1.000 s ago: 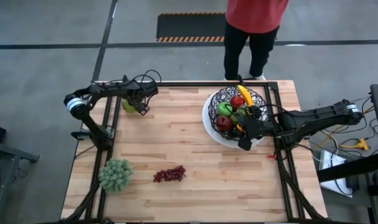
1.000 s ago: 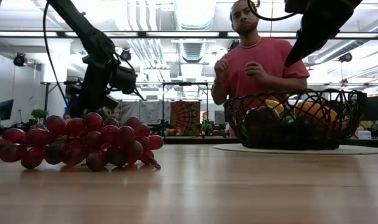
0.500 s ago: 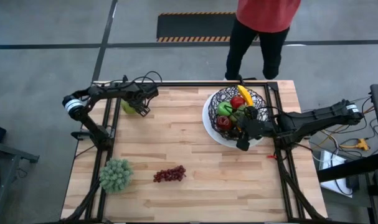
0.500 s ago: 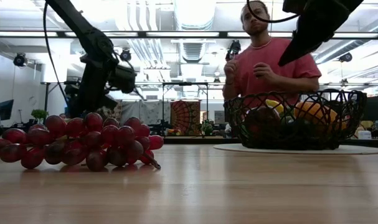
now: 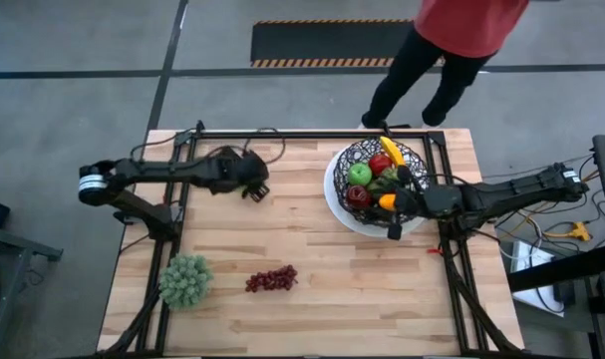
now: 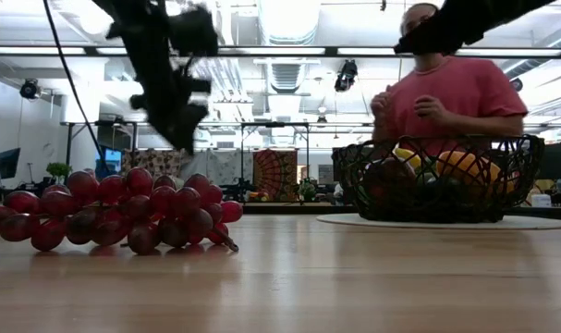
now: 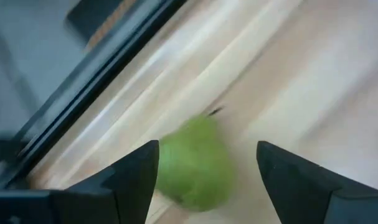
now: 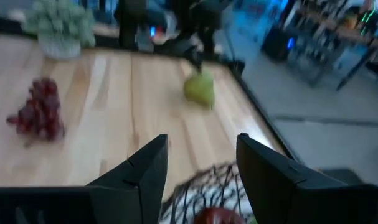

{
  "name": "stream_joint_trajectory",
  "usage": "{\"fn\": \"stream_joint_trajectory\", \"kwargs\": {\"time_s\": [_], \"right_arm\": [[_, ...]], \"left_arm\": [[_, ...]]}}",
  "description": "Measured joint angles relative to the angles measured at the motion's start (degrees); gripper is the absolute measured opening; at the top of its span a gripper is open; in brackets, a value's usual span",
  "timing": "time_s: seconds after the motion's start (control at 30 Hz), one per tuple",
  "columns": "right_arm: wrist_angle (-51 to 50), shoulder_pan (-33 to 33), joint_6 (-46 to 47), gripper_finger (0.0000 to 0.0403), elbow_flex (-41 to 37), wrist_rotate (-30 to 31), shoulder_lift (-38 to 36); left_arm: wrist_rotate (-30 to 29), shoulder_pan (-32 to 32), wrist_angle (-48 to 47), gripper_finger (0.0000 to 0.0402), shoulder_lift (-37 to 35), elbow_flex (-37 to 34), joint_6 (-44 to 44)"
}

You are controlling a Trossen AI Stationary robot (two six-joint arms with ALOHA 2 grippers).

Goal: Build produce basket
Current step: Put the green pear into the wire basket

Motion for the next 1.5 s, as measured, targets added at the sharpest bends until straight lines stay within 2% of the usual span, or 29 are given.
{"fn": "stream_joint_trajectory", "kwargs": {"time_s": [0.1,0.2,0.53,0.63,0.73,0.87,0.97,1.2,1.33,1.5], "right_arm": [[5.11,0.00,-1.53,0.0178,-3.82,0.05,-2.09],[6.88,0.00,-0.78,0.0178,-6.47,0.05,-3.21],[7.30,0.00,3.06,0.0178,-9.05,-1.02,-3.64],[7.23,0.00,3.07,0.0178,-9.05,-1.48,-3.67],[6.81,0.00,2.38,0.0178,-9.07,-1.48,-3.60],[6.23,0.00,0.78,0.0178,-9.07,-1.48,-3.64],[5.66,0.00,-0.45,0.0178,-9.07,-1.47,-3.64],[4.55,-0.02,-2.42,0.0178,-9.13,-1.47,-3.71],[4.13,-0.02,-3.69,0.0178,-9.13,-1.46,-3.73],[4.21,-0.04,-4.76,0.0178,-8.89,-1.45,-3.73]], "left_arm": [[-0.02,-5.22,6.22,0.0252,-1.92,0.00,-0.07],[-0.18,-8.32,6.86,0.0253,-3.16,0.54,-1.12],[-0.16,-11.91,7.38,0.0253,-6.12,0.42,-5.54],[1.30,-9.84,6.56,0.0253,-5.07,0.47,-13.25],[6.60,-6.46,5.94,0.0253,-2.80,0.98,-18.15],[23.19,-0.64,5.91,0.0253,1.69,1.84,-19.43],[29.76,3.14,4.27,0.0253,4.33,3.94,-23.42],[31.61,5.21,-11.40,0.0254,6.61,12.47,-27.13],[29.40,5.23,-16.61,0.0254,6.59,17.28,-27.08],[28.92,11.10,-20.81,0.0254,7.58,19.17,-20.48]]}}
